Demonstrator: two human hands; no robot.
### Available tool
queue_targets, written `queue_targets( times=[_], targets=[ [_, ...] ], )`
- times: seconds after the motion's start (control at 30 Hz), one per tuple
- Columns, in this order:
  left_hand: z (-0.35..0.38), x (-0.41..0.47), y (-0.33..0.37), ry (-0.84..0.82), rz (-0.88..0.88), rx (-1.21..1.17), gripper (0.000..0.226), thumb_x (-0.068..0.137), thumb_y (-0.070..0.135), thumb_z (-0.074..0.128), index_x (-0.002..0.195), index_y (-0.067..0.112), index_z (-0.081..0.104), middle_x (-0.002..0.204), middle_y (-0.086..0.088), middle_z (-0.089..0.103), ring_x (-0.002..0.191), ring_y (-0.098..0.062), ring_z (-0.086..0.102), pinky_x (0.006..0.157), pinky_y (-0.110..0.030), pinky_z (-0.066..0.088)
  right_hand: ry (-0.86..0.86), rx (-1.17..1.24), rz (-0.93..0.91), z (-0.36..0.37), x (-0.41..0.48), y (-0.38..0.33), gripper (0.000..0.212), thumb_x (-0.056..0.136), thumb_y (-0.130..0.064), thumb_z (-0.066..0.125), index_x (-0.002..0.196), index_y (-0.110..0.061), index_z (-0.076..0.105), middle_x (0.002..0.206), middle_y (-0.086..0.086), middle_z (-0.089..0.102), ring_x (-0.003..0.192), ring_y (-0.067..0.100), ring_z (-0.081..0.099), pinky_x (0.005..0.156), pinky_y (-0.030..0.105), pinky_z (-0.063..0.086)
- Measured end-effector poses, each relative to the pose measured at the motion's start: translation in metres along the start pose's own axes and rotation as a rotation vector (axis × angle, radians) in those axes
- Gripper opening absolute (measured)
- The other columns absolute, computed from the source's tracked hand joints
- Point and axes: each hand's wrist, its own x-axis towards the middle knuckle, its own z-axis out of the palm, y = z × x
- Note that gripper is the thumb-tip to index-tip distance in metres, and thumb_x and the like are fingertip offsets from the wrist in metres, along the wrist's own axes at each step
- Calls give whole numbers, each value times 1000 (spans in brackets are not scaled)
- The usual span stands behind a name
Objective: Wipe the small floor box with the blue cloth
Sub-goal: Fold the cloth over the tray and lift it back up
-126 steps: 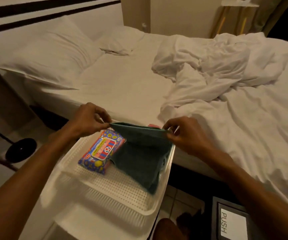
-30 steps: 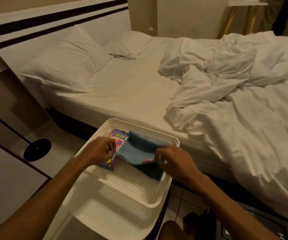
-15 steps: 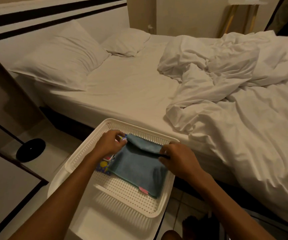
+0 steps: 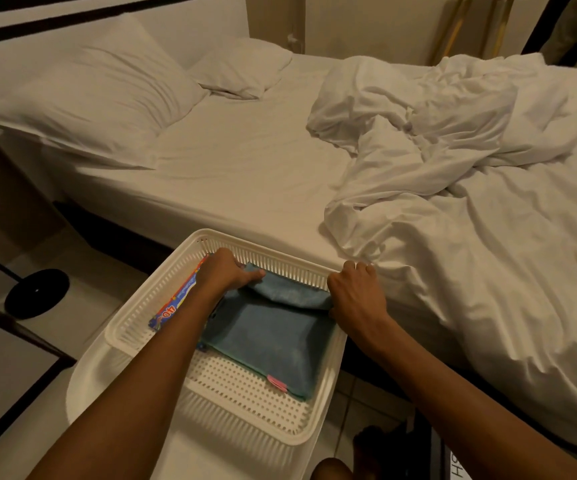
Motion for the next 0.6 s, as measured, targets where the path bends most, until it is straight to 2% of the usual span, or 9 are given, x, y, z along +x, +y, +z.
queue_targets(
  times=[0.1,0.17,0.23,0.27,0.33,0.4,0.47,0.53,0.6],
  targets=[
    [0,2,4,-33,-3,91,81,67,58,79,109,-11,65,108,-28,68,102,-41,67,86,-47,53,1,-8,18,0,1,-1,29,89,-23,68,116,-15,63,121,11,60,111,27,56,93,36,41],
    [1,3,8,-51,14,41,67,74,47,79,101,-13,66,96,-31,68,95,-42,67,81,-46,53,-4,-4,25,-1,3,-2,30,87,-24,69,116,-16,63,121,12,59,111,27,57,92,36,41],
    [1,1,10,-16,28,-57,37,78,37,78,71,2,68,61,-20,59,66,-30,62,65,-37,46,9,7,16,-1,5,-2,27,88,-22,67,114,-15,64,120,12,60,110,27,57,92,36,41],
    [2,1,10,4,32,-129,33,79,34,78,63,9,62,56,-14,50,60,-23,52,62,-33,40,18,30,17,-1,5,-1,25,89,-20,65,113,-14,64,119,12,61,109,27,57,93,36,40],
    [1,-1,9,25,49,-277,30,81,28,77,65,7,63,61,-12,49,63,-19,47,62,-31,37,37,109,30,-1,5,4,22,89,-18,61,109,-13,66,116,12,63,108,30,59,93,37,41],
    [-6,-7,10,21,66,-422,30,84,25,76,78,-4,71,70,-13,59,67,-19,53,61,-29,41,69,245,68,0,3,11,19,86,-23,62,102,-13,68,109,12,67,102,30,62,92,38,44],
    [-14,-11,9,8,88,-486,33,87,27,74,89,-6,73,79,-12,66,70,-16,58,61,-25,44,88,412,110,-1,1,17,19,82,-29,66,94,-16,73,99,8,71,92,26,66,86,38,52],
    [-25,-17,8,18,111,-525,32,87,29,73,88,-3,72,78,-9,67,71,-14,59,60,-20,47,51,573,134,-6,-2,23,18,82,-33,71,91,-18,75,96,5,73,89,22,66,81,38,55],
    [-35,-22,6,31,141,-570,32,87,27,73,85,-4,70,75,-7,64,73,-14,58,63,-21,46,5,710,132,-14,-5,29,18,83,-35,74,91,-19,74,95,3,73,90,20,67,81,36,55]
  ],
)
